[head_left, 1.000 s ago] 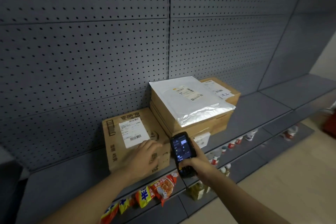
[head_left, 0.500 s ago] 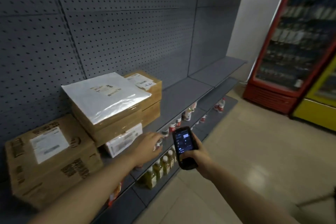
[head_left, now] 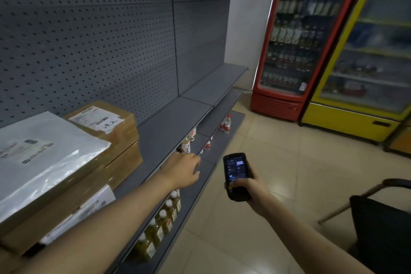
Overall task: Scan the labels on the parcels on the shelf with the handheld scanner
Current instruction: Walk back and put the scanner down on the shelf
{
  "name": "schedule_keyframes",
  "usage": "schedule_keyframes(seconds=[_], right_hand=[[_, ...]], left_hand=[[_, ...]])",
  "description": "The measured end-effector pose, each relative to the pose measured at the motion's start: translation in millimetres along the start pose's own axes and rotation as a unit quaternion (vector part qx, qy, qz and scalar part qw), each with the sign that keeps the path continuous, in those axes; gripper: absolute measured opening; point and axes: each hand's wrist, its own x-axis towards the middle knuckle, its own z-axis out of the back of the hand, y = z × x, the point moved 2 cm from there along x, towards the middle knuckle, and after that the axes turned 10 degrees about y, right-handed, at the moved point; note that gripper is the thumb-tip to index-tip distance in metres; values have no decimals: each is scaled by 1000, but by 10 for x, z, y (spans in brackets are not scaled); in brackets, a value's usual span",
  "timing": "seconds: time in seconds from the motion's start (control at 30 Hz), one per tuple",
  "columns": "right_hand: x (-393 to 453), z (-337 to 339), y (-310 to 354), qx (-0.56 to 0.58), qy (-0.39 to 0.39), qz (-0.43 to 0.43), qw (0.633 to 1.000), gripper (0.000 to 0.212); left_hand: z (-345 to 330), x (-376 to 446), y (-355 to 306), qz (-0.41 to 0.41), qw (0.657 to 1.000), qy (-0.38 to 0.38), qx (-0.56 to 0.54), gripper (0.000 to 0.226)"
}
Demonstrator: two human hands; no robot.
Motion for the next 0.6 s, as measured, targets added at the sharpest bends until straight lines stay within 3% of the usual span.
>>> schedule_keyframes(seconds=[0.4,0.6], right_hand=[[963,878,608,53,-88,30,994,76],[1636,1439,964,65,-88,28,994,73]], left_hand=[[61,1864,110,-28,992,93,77,36],[93,2938,127,-33,992,102,69,33]])
